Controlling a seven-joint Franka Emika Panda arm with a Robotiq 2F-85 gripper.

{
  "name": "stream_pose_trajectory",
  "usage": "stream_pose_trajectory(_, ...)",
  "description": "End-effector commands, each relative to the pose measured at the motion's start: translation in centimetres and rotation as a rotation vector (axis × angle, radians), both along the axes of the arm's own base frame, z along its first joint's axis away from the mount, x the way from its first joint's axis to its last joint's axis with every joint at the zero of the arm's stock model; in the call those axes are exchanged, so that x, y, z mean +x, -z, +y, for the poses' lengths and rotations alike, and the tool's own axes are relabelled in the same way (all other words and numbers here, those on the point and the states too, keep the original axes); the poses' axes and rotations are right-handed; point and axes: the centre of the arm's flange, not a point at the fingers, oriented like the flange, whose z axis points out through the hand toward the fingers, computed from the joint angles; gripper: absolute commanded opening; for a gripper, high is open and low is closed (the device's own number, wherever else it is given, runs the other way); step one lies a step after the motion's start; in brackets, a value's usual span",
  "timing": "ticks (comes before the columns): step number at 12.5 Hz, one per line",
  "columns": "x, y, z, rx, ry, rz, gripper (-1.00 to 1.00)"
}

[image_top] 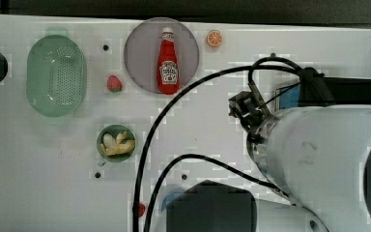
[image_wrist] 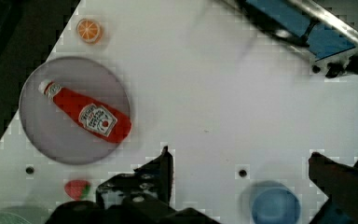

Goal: Pick Banana and place it in mug.

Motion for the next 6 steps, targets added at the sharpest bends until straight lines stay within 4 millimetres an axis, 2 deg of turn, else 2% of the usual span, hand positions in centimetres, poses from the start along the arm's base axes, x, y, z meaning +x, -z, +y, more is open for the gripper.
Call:
stream_pose_trajectory(1, 1.2, 2.92, 4.26, -0.008, -0.104, 0.093, 1.0)
stream_pose_trajectory(6, 1.31, 3.37, 4.27, -0.007, -0.104, 0.102, 1.0)
